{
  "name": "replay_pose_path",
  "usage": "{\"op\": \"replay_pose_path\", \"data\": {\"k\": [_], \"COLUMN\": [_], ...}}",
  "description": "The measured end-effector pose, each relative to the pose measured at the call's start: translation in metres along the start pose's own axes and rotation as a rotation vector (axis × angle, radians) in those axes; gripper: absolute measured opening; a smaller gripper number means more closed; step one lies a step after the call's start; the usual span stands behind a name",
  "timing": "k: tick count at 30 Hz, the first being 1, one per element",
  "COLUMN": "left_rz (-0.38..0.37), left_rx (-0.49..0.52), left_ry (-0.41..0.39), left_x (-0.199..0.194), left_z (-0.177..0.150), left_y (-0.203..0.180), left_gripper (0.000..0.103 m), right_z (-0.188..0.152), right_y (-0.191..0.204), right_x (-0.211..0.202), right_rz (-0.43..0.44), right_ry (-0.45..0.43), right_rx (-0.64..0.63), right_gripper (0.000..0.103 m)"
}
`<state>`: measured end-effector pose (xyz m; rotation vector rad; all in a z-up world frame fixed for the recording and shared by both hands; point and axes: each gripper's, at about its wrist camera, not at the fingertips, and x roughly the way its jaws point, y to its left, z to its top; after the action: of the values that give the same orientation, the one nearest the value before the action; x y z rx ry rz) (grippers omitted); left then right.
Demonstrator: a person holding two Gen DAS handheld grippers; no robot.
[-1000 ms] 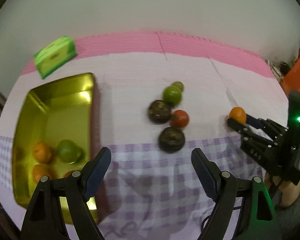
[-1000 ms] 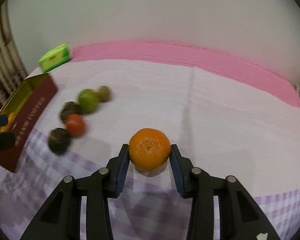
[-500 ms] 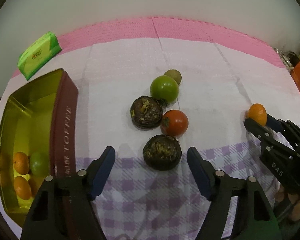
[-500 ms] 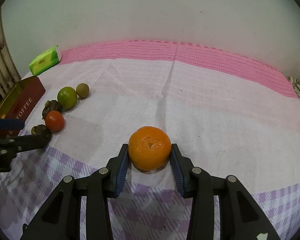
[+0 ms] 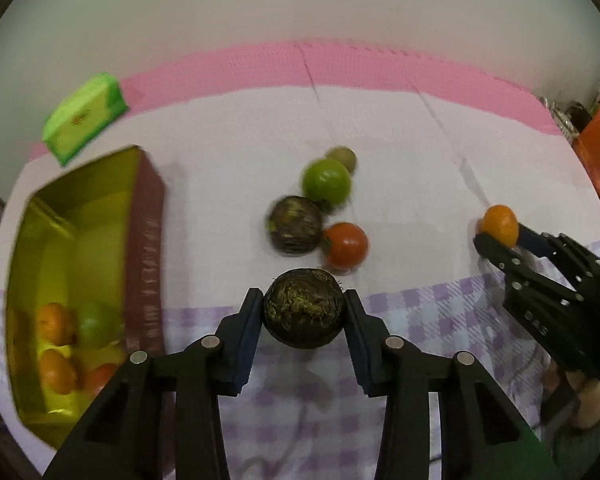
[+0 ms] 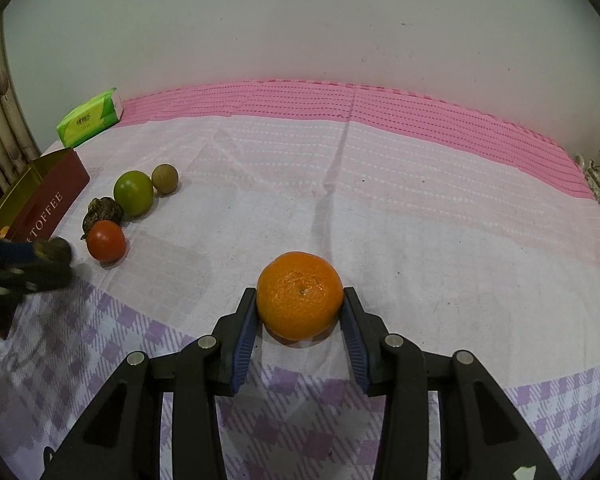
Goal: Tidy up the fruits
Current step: 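Place the dark brown fruit in the tray with the left tool while the right tool holds the tangerine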
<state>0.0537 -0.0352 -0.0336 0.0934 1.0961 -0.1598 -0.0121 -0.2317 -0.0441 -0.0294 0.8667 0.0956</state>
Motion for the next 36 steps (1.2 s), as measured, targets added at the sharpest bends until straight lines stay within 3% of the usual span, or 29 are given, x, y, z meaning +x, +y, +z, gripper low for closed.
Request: {"op": "replay_pose_path", "data": {"k": [5, 9, 19, 25, 36], "left_rz": [0.032, 0.103, 0.173, 0.191, 0.209], "left_rx": [-0.102, -0.175, -0.309, -0.333, -0.303], "left_ry": [-0.046, -0.057, 0.021, 0.043, 0.046], "left_x": [-0.036, -0.053, -0.047, -0.040, -0.036], "left_z": [-0.005, -0.014, -0.058, -0.074, -0.071], "left_y": [0.046, 0.086, 0.161, 0.171, 0.170], "left_gripper": [0.041, 0.041, 0.041, 0.041, 0.041], "right_z": [0.000, 0.001, 0.000, 0.001, 0.001], "right_y": [0.000, 0.000, 0.000, 0.000, 0.000], "right_x": [0.000, 0.001, 0.003, 0.003, 0.002], "right_rz": [0.000, 0.000, -0.006, -0.006, -0.007], "right_ry": [0.000, 0.000, 0.002, 0.002, 0.003], "right_rx": [-0.001, -0.001, -0.006, -0.007, -0.008], "right_gripper": [0.039, 0.039, 0.039, 0.039, 0.039]}}
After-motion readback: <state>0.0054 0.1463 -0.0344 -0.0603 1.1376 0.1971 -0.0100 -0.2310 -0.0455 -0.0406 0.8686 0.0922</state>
